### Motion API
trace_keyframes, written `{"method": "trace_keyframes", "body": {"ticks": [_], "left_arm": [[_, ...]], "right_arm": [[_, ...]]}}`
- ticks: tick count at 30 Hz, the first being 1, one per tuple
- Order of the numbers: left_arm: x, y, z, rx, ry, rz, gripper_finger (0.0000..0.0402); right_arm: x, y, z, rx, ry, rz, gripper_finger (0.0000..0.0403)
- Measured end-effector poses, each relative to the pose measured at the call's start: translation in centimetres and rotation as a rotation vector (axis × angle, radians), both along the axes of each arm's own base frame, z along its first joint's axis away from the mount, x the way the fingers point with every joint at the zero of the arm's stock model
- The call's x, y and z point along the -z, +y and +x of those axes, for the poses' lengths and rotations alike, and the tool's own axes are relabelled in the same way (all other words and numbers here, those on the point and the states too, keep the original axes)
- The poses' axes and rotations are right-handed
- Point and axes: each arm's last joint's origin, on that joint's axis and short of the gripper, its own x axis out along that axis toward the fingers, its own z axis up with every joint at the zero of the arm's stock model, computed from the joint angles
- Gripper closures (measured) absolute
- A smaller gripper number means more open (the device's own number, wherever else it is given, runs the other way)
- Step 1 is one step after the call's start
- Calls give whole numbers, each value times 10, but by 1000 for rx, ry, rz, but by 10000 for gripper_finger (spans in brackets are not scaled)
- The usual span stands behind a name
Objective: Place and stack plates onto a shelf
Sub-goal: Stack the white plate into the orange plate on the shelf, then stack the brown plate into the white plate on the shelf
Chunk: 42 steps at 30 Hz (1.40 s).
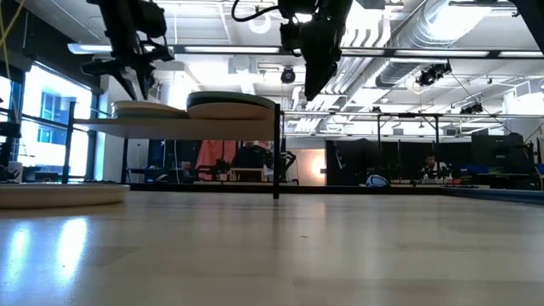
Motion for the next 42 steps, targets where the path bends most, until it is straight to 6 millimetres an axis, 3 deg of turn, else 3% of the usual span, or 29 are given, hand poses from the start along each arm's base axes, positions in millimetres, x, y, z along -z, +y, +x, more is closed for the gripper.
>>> {"method": "trace_keyframes", "body": {"ticks": [14,27,32,36,42], "left_arm": [[23,18,12,10,37,-117,316],[28,23,15,36,52,-130,316],[19,15,12,73,-2,-114,316],[-1,7,9,113,-54,-48,316],[-26,-22,10,309,-212,2,316]], "right_arm": [[0,0,0,7,0,2,265],[0,0,0,14,-1,5,265],[0,0,0,23,-2,8,265],[0,0,0,39,-4,13,265],[1,2,-1,129,4,60,265]]}}
